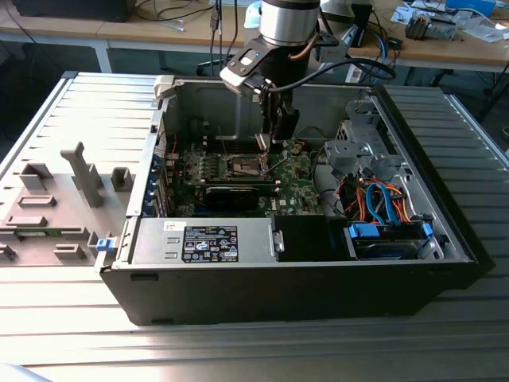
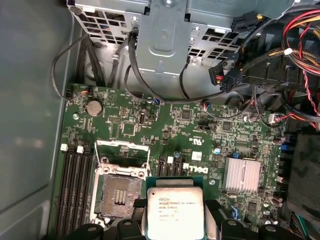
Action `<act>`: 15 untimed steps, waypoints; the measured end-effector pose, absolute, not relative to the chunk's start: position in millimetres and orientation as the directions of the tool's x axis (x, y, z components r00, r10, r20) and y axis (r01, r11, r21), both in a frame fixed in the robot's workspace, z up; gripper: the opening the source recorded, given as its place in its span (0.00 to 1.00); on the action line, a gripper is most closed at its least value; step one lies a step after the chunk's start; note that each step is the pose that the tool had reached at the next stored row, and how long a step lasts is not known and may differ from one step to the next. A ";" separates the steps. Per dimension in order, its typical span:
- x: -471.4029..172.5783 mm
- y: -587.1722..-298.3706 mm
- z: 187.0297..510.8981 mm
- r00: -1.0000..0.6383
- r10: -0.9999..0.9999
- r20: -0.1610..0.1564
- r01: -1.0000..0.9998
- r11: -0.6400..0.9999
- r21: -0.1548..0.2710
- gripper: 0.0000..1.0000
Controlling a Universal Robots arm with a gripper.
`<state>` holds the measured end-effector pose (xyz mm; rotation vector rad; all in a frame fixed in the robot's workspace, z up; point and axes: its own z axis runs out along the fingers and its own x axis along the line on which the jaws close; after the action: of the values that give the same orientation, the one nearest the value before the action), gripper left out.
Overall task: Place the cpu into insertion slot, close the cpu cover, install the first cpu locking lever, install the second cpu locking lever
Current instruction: 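Place the cpu into insertion slot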
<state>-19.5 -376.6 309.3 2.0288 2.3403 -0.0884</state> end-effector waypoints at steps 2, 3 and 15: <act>-19.5 -376.6 309.2 -0.137 0.988 -0.070 0.991 0.136 -0.015 0.54; -19.5 -376.6 309.2 -0.133 0.989 -0.070 0.991 0.133 -0.015 0.54; -19.5 -376.6 309.2 -0.106 0.992 -0.070 0.994 0.105 -0.015 0.54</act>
<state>-19.5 -376.6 309.2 2.0722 2.3034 -0.0896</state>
